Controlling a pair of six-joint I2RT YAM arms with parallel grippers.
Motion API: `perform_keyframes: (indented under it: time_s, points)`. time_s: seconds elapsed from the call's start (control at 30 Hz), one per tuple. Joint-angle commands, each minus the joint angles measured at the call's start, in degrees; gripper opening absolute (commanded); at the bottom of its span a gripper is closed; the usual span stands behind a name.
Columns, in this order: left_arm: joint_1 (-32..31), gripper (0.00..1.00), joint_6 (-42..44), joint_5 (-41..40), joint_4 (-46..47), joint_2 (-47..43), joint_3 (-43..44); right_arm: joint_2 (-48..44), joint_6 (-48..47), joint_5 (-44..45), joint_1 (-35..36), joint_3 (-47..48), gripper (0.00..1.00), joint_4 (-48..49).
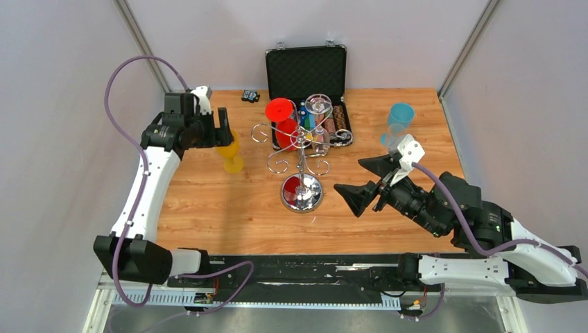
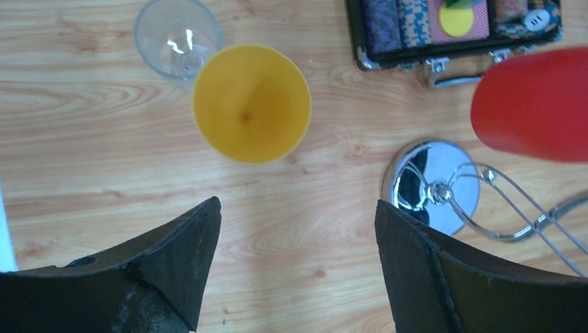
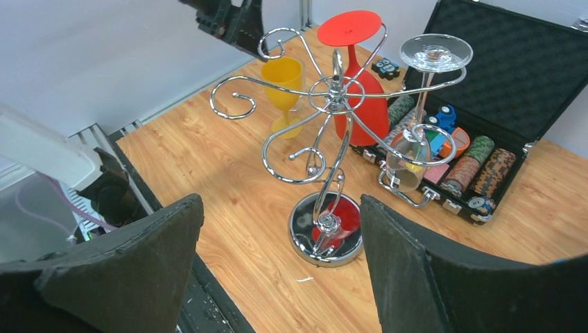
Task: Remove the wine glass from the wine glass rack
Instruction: Place the wine glass at the center of the board, then pick up the wine glass from the wine rack.
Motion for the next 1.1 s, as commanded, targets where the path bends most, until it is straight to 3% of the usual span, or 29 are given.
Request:
perform_keyframes:
  time_s: [0.0, 0.1, 0.3, 0.77, 1.07]
  points:
    - [0.46, 0.9, -1.49, 6.37, 4.08, -5.54, -5.14, 2.84, 1.11, 4.94, -0.23, 3.95, 0.83, -0.46]
    - [0.49, 0.98, -2.76, 9.82, 7.8, -8.53, -8.5, 5.49, 0.3, 5.69, -0.92, 5.96, 0.84, -0.52]
    - [0.51, 1.0, -3.75, 15.17, 11.78, -14.38, -13.14, 10.43, -0.18, 3.51, -5.4, 10.46, 0.84, -0.88]
    - [0.5, 1.0, -4.36, 23.74, 17.3, -24.42, -20.6, 22.6, 6.82, -15.11, -28.96, 21.59, 0.84, -2.66]
    - [0.5, 1.0, -13.63, 34.9, 23.25, -30.61, -23.81, 28.82, 11.03, -28.16, -40.13, 25.41, 0.82, -2.84]
